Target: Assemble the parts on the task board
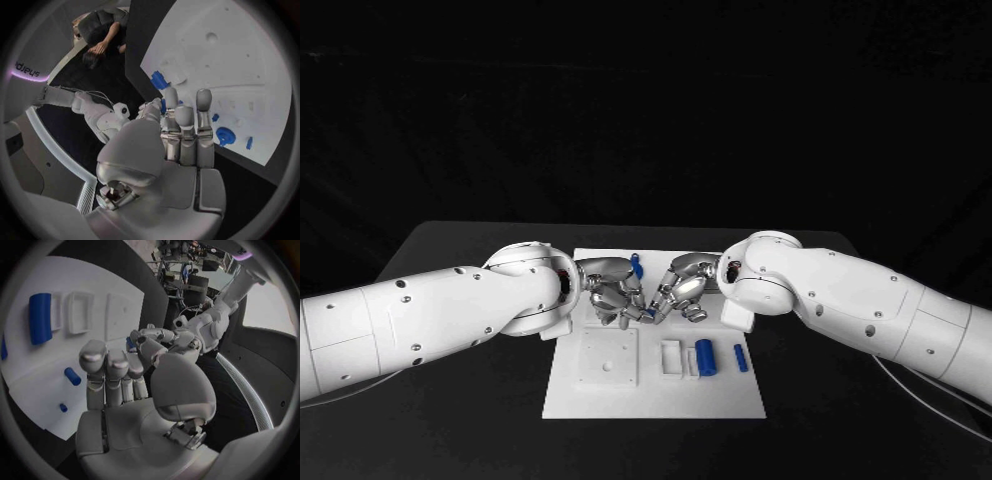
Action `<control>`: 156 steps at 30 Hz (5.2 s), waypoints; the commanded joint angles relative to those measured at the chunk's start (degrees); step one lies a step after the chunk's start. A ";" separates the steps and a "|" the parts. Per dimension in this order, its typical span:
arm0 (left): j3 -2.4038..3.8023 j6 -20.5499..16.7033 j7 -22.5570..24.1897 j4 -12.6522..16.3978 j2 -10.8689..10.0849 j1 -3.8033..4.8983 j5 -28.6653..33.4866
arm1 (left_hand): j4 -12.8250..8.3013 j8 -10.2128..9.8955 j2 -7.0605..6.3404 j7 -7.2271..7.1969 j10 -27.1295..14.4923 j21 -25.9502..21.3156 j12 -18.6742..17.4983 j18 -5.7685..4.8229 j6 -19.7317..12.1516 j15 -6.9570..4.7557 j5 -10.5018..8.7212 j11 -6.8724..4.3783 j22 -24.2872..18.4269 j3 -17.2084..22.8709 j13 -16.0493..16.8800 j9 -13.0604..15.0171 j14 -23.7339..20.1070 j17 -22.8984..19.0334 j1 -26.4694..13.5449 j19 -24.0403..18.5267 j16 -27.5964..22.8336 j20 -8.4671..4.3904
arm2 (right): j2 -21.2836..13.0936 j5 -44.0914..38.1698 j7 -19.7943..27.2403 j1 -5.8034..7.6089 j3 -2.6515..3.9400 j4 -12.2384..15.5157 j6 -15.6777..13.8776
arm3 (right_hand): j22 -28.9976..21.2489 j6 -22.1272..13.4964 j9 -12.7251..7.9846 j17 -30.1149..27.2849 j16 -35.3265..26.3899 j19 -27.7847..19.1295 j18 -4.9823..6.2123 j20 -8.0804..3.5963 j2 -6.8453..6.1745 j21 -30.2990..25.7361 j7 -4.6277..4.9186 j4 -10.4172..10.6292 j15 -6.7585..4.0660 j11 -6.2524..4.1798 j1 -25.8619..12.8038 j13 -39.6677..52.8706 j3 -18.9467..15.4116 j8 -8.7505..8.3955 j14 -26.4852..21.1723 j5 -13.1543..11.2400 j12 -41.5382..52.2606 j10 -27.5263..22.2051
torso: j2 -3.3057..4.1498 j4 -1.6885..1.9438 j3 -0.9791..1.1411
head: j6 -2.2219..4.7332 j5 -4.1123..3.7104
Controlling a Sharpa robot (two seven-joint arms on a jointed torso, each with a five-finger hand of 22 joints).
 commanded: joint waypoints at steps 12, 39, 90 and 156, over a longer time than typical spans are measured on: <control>0.30 -4.87 3.33 0.24 1.23 -0.01 9.25 | -4.11 -3.56 -2.21 -0.79 4.64 4.45 -4.52 1.12 4.45 -0.61 -5.31 -0.53 1.16 12.03 -1.09 3.85 2.01 0.92 -1.37 -0.91 0.10 -0.91 | 0.98 1.88 2.69 -0.06 -0.08 0.98 -0.15 | 5.73 0.28 0.10 0.03 -0.15 1.38 -0.18 -0.26 0.35 -0.03 -0.01 0.38 -0.12 0.04 -0.43 0.05 0.37 0.15 -0.21 0.76 -0.24 -0.32 | -0.01 -0.01 0.02 | -0.26 -0.27; 0.30 -6.53 4.29 -0.04 0.86 -0.02 14.92 | -9.39 -10.97 -3.58 -2.43 5.76 6.49 -1.65 0.81 12.49 -1.61 -1.90 -1.37 1.20 16.65 0.69 16.48 3.09 1.29 -3.91 -1.07 -0.10 -1.83 | 0.41 3.23 3.08 -0.08 -0.13 0.45 -3.15 | 5.52 -0.71 0.07 -0.32 -0.79 1.25 0.11 -0.23 -0.58 -1.10 0.13 1.92 -0.06 0.15 -0.55 -2.09 -1.54 0.16 -0.43 5.06 -3.11 -1.74 | -0.01 0.03 0.00 | -0.53 -0.23; 0.29 -2.58 -1.55 0.43 -0.92 -0.09 11.51 | -11.80 -11.13 -5.56 -2.74 5.82 7.78 0.51 0.87 13.93 -1.92 4.30 -1.70 1.17 18.99 0.36 16.52 3.66 1.48 -6.66 -1.23 -0.13 -2.16 | -1.26 4.18 5.68 -0.32 -0.15 -0.37 -8.64 | 5.54 0.48 0.09 -0.16 -1.09 1.21 0.19 -0.20 1.25 -1.49 -0.01 -0.85 -0.12 -0.02 0.29 -4.49 -1.92 0.15 -0.47 -0.51 -4.37 -1.87 | 0.00 0.02 0.01 | -0.25 0.44; 0.30 -1.30 0.94 -0.18 -0.95 -0.13 7.77 | -0.35 -4.88 -3.16 0.78 -0.44 1.82 -2.25 1.38 1.06 0.27 -11.13 0.60 1.17 -1.67 1.00 -0.22 1.44 0.27 -6.27 -0.47 -0.83 -0.02 | -1.03 0.80 4.82 -0.32 -0.15 0.47 -4.86 | 5.59 0.70 0.11 -0.01 -1.18 1.16 0.01 -0.23 0.88 -1.07 -0.01 -1.00 -0.11 -0.02 0.32 -3.73 -0.77 0.15 -0.50 -1.14 -3.74 -1.51 | -0.01 0.05 -0.01 | -0.66 -0.34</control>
